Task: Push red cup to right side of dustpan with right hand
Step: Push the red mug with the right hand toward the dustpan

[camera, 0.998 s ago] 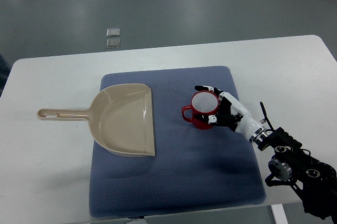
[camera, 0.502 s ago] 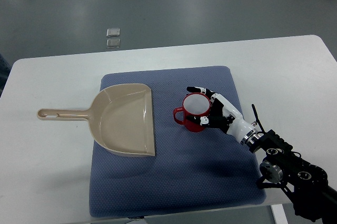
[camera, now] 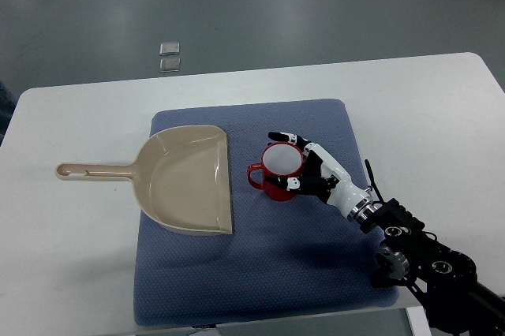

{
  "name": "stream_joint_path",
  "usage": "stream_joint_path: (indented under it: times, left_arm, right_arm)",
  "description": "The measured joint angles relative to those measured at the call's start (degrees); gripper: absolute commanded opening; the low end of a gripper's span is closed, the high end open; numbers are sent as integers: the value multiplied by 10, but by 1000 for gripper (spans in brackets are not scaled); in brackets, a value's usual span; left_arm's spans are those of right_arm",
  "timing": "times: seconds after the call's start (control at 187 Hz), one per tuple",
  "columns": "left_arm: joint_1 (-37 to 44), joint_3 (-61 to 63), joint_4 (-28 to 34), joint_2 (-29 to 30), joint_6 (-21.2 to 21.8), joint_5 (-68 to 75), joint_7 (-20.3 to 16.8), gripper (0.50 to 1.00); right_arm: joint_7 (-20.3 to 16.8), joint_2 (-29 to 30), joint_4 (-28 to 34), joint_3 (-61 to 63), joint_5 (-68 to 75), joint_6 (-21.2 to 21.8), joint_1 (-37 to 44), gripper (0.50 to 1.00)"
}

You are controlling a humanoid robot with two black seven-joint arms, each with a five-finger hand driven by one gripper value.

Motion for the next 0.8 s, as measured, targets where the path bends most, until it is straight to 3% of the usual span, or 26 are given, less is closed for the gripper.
stream_joint_path:
  times: [0.801]
  left_arm:
    - [0, 0, 0, 0, 0, 0, 0, 1000]
  right_arm:
    - [2, 0, 0, -25, -5, -22, 2, 913]
